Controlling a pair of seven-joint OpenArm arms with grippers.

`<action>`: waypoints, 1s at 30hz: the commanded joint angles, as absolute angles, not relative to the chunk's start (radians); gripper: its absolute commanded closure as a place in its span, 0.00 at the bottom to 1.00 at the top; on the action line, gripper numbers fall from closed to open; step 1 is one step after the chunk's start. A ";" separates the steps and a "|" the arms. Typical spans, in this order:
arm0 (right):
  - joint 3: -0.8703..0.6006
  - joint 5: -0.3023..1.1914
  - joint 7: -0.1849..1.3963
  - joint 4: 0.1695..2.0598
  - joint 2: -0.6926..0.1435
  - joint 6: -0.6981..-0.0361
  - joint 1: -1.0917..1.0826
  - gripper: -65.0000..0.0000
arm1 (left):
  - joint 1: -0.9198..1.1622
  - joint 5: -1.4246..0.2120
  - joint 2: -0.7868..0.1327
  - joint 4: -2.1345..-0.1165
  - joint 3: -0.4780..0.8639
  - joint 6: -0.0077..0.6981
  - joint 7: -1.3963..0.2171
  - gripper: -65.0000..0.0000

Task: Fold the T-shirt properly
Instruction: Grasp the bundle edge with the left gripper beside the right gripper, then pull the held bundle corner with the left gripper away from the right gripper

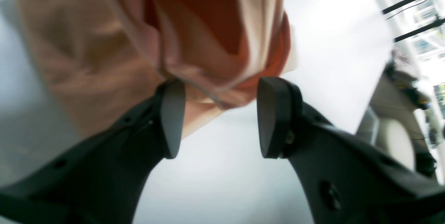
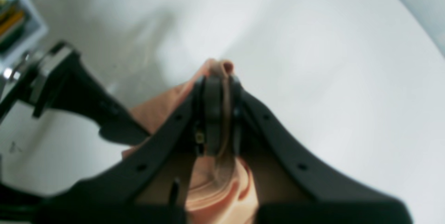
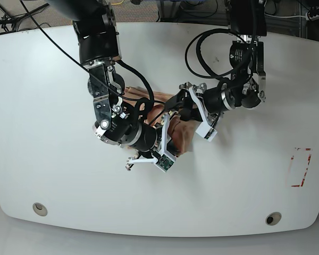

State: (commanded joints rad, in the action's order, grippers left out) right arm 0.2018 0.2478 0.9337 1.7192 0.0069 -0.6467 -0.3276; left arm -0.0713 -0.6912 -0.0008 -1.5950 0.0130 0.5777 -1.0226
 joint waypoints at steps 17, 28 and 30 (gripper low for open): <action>0.202 0.274 0.934 1.716 0.007 -0.644 -0.331 1.00 | -0.090 -0.674 0.005 -1.581 0.008 0.578 -0.974 0.54; 0.202 0.274 0.928 1.715 0.004 -0.642 -0.335 1.00 | -0.085 -0.684 0.005 -1.521 0.008 0.581 -0.974 0.93; 0.200 0.274 0.926 1.715 0.002 -0.641 -0.338 1.00 | -0.084 -0.684 0.005 -1.532 0.010 0.582 -0.977 0.93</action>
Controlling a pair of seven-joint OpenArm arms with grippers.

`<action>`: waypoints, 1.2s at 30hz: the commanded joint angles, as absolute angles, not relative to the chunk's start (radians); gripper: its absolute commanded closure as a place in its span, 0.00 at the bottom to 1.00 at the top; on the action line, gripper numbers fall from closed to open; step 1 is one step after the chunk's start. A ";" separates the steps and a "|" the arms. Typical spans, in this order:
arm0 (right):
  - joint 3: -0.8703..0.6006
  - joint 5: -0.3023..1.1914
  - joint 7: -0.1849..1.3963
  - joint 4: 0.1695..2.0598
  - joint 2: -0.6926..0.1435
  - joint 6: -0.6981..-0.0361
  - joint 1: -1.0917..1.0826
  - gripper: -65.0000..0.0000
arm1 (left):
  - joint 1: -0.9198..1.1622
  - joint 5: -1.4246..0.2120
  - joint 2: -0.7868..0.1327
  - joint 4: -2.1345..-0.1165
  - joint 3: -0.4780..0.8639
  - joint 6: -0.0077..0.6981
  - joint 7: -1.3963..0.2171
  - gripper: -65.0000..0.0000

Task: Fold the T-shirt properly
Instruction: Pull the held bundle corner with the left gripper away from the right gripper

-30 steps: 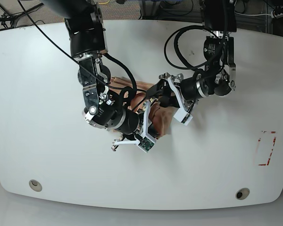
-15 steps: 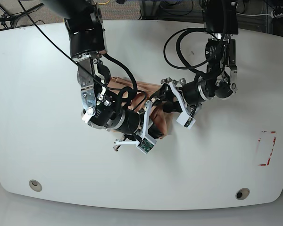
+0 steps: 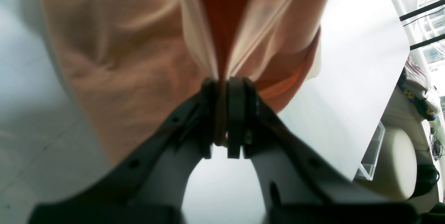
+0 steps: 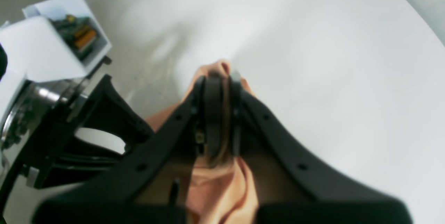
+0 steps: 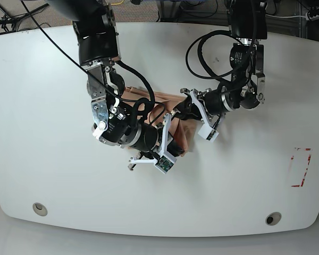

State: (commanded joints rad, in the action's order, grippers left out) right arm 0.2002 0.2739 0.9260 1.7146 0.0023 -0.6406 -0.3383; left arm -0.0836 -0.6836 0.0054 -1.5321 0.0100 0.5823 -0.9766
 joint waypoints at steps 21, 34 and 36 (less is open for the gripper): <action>0.156 0.275 0.926 1.682 0.007 -0.639 -0.409 1.00 | -0.021 -0.842 -0.033 -1.682 0.044 0.584 -1.041 0.93; 0.166 0.278 0.865 1.573 0.065 -0.644 -0.424 1.00 | -0.024 -0.944 -0.145 -1.682 0.151 0.584 -1.043 0.93; 0.188 0.277 0.834 1.540 0.065 -0.642 -0.426 1.00 | -0.027 -0.946 -0.165 -1.681 0.160 0.584 -1.043 0.93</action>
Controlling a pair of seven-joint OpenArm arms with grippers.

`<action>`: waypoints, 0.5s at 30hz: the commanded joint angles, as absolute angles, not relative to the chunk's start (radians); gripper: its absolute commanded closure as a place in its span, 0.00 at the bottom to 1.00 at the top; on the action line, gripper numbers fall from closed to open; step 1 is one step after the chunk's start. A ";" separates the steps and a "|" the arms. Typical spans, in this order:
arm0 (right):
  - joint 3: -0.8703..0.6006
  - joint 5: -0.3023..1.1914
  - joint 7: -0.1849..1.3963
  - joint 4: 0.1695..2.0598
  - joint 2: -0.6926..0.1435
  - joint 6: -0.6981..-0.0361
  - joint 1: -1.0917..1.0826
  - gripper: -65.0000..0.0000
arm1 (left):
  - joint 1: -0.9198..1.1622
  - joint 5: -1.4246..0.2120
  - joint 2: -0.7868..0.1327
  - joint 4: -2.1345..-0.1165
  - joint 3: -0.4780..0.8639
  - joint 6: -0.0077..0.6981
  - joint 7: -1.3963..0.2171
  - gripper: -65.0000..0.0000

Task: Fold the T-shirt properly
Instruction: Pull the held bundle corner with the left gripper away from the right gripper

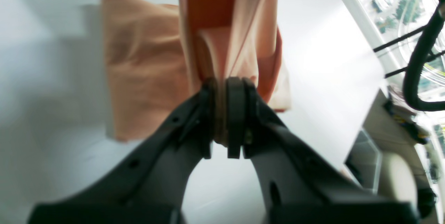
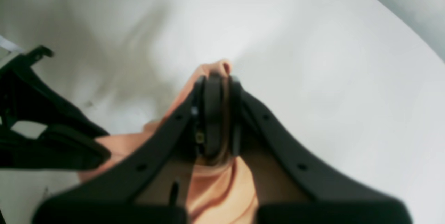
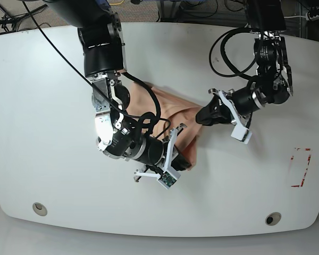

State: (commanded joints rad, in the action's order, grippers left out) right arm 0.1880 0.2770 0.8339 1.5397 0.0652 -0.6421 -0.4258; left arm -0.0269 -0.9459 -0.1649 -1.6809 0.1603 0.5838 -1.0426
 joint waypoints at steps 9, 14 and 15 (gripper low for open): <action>0.268 0.274 0.622 1.356 0.065 -0.639 -0.449 1.00 | -0.054 -0.943 -0.216 -1.647 0.219 0.584 -1.041 0.93; 0.271 0.274 0.541 1.247 0.062 -0.639 -0.479 1.00 | -0.107 -0.943 -0.243 -1.580 0.220 0.584 -1.036 0.93; 0.271 0.274 0.522 1.228 0.059 -0.639 -0.487 1.00 | -0.122 -0.941 -0.245 -1.561 0.220 0.584 -1.036 0.93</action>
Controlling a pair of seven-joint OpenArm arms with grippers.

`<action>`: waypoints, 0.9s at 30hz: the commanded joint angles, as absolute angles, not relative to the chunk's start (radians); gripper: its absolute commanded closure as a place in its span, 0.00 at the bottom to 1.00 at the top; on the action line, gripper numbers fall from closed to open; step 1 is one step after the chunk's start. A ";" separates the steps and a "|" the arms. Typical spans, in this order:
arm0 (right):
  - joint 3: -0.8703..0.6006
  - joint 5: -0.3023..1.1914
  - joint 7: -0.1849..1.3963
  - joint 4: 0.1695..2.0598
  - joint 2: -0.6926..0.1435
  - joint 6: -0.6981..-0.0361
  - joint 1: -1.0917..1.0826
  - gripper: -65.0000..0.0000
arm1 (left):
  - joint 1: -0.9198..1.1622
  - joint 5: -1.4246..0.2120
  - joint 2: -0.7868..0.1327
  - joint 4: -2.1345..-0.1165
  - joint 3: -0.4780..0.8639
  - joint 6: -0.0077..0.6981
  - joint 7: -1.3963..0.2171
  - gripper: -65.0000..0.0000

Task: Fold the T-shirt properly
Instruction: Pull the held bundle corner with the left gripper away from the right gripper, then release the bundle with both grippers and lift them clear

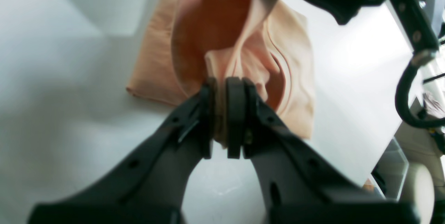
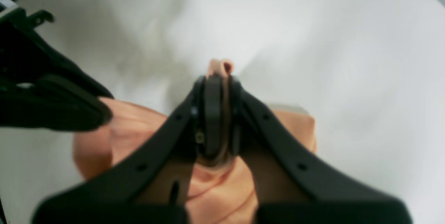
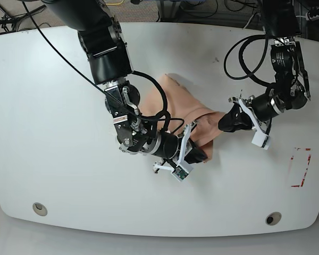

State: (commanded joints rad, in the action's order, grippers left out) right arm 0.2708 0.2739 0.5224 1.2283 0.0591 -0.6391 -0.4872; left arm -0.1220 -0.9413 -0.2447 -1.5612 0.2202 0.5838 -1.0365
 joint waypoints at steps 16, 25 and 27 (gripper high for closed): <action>0.309 0.272 0.430 1.142 0.025 -0.641 -0.521 1.00 | -0.315 -0.938 -0.292 -1.282 0.214 0.584 -1.032 0.92; 0.312 0.251 0.429 1.145 -0.010 -0.639 -0.539 0.88 | -0.329 -0.938 -0.320 -1.247 0.214 0.581 -0.949 0.58; 0.314 0.211 0.429 1.155 -0.027 -0.639 -0.550 0.74 | -0.329 -0.938 -0.321 -1.247 0.214 0.579 -0.937 0.48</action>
State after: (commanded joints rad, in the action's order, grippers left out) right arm 0.3138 0.2110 0.4289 1.1546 -0.0269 -0.6391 -0.5501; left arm -0.3291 -0.9383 -0.3214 -1.2467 0.2140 0.5792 -0.9367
